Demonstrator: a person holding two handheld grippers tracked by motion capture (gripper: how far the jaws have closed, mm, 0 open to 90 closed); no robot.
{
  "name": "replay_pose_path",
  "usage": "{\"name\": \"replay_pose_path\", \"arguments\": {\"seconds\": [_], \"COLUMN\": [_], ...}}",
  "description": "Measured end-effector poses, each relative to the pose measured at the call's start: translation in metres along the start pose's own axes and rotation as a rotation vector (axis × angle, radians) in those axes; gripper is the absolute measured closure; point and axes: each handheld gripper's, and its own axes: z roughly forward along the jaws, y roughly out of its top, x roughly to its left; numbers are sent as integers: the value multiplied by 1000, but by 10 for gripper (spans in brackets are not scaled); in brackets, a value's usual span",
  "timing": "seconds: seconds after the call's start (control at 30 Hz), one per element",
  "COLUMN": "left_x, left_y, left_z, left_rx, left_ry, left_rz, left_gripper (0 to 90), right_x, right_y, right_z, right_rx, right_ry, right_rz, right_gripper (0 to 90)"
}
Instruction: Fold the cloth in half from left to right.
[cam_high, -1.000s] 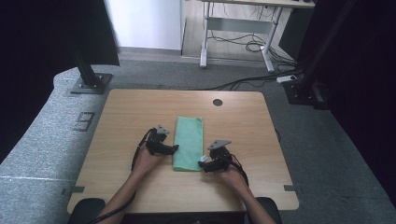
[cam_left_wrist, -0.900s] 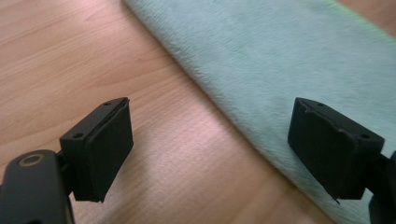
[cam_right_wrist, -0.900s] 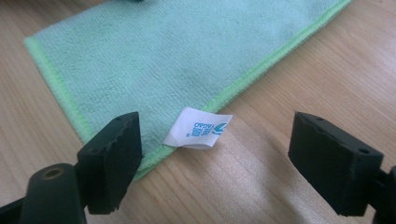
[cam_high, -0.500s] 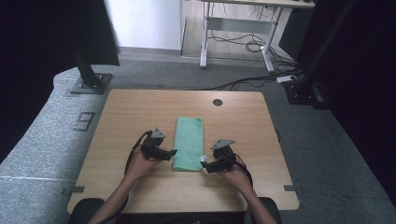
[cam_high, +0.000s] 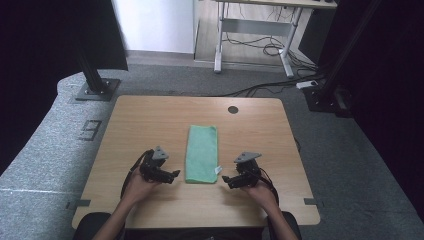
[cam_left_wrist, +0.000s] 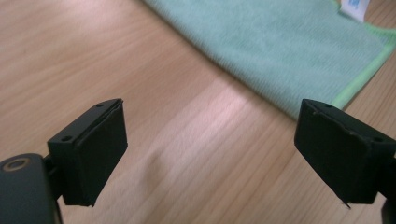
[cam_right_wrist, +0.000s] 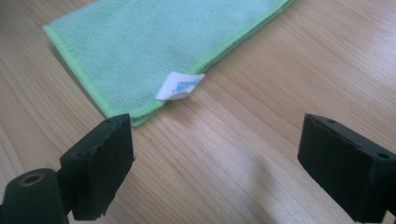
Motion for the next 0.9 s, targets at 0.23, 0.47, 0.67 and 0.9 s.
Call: {"name": "replay_pose_path", "arguments": {"seconds": [0.23,0.47,0.67,0.9], "left_x": [3,6,4,4], "left_y": [-16,-22,-24,-26], "left_z": [-1,7,13,18], "left_rx": [22,35,51,45], "left_ry": [21,24,17,4], "left_rz": [-9,-22,-15,-22], "left_gripper": [70,47,25,0], "right_x": [-8,-16,-19,-19], "right_y": [-9,-20,-26,-28], "right_z": [0,6,11,14], "right_rx": [4,17,29,19], "right_ry": [-24,-39,-51,-60], "right_rz": [21,53,62,66], "right_gripper": [91,92,90,43]}}
